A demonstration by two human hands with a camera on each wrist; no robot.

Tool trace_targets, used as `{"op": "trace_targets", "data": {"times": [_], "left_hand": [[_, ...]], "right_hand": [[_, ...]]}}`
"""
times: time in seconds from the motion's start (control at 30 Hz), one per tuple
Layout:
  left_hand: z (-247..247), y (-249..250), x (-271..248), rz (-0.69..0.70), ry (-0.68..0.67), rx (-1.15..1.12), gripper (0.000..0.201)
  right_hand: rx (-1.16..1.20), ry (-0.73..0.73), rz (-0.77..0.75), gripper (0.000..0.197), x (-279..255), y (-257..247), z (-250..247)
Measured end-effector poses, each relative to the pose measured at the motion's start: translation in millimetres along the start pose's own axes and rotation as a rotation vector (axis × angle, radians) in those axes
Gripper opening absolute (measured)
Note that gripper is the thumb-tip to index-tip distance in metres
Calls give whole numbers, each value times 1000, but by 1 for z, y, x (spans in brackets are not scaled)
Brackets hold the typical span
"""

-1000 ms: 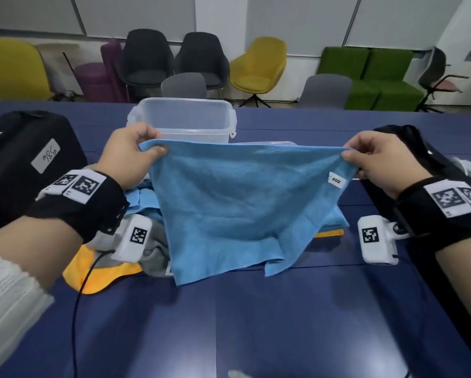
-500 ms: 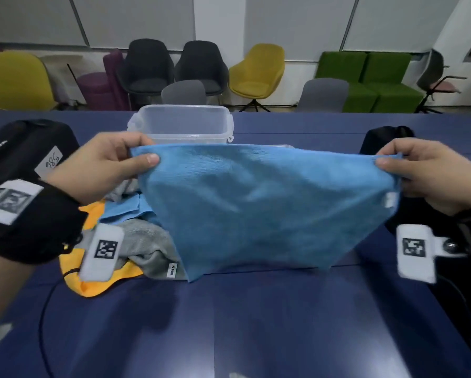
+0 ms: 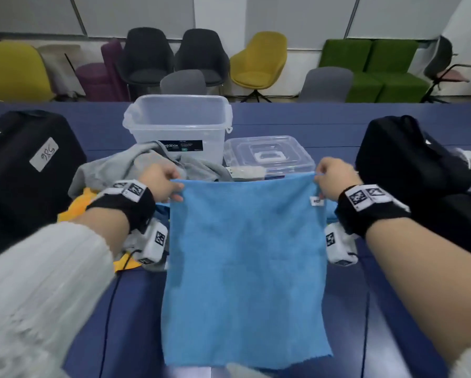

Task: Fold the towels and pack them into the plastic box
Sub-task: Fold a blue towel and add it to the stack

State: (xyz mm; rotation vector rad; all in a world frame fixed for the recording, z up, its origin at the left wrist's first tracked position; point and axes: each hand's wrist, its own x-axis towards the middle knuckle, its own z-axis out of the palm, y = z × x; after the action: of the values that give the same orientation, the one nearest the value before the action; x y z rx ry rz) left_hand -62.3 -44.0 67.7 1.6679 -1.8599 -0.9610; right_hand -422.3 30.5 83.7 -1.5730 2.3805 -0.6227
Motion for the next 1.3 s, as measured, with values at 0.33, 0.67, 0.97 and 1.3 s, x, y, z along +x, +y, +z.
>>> {"op": "trace_targets", "data": {"times": [0.33, 0.67, 0.97, 1.3], "left_hand": [[31, -72, -40, 147, -46, -87, 20], [59, -133, -99, 217, -645, 340, 20], [56, -107, -69, 61, -619, 123, 35], [93, -95, -43, -236, -148, 310, 24]], "right_hand": [[86, -121, -127, 23, -56, 74, 42], [-192, -809, -227, 27, -123, 120, 74], [-249, -968, -31, 29, -97, 95, 73], [85, -316, 387, 20, -66, 98, 107]]}}
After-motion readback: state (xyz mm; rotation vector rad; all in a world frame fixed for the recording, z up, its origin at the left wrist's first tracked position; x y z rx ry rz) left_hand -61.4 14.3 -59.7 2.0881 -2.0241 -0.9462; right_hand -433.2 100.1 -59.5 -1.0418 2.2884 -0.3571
